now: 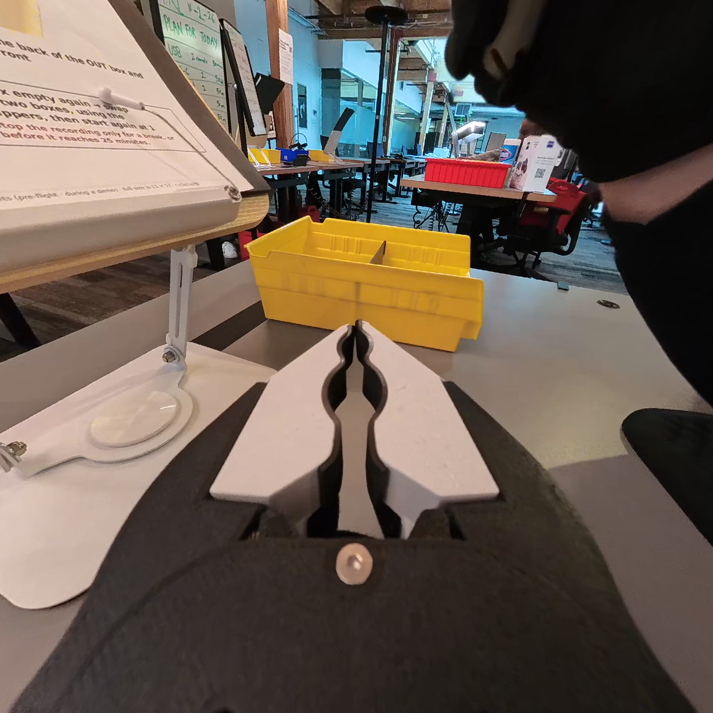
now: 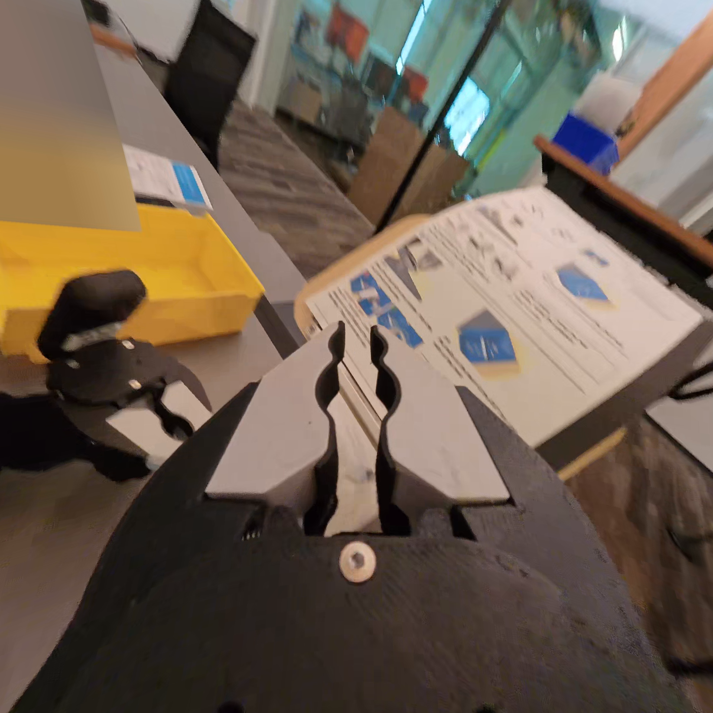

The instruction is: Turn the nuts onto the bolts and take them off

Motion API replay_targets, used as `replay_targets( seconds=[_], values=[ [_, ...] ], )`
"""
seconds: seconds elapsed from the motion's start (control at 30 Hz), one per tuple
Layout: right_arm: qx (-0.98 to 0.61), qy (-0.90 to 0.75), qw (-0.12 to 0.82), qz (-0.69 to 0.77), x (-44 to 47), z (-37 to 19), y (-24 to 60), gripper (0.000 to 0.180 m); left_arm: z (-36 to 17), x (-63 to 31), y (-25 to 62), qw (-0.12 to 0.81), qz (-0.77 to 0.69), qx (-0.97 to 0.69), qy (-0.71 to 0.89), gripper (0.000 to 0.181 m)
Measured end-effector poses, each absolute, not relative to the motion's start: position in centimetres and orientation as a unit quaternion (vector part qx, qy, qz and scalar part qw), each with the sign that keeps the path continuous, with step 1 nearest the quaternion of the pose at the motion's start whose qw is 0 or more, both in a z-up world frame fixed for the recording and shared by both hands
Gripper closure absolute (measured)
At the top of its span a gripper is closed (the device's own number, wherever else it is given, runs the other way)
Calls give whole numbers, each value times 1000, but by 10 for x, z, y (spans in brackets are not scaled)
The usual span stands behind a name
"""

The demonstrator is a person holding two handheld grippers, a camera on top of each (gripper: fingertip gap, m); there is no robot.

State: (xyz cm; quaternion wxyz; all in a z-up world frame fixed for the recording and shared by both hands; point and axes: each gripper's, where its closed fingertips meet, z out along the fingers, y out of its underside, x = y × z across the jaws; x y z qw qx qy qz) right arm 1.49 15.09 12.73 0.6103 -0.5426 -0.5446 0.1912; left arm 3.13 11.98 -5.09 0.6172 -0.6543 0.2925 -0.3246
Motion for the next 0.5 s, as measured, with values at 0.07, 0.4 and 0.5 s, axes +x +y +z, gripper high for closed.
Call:
replay_targets(
  seconds=[0.07, 0.4, 0.5],
  values=[
    [-512, -544, 624, 229, -1, 133, 136, 171, -52, 30, 121, 618, -324, -655, 290, 181],
    [-520, -544, 602, 267, -10, 106, 147, 173, -57, 31, 126, 614, -322, -661, 289, 181],
    [-518, -545, 601, 269, -8, 107, 146, 172, -58, 34, 125, 613, -319, -661, 293, 181]
  ],
)
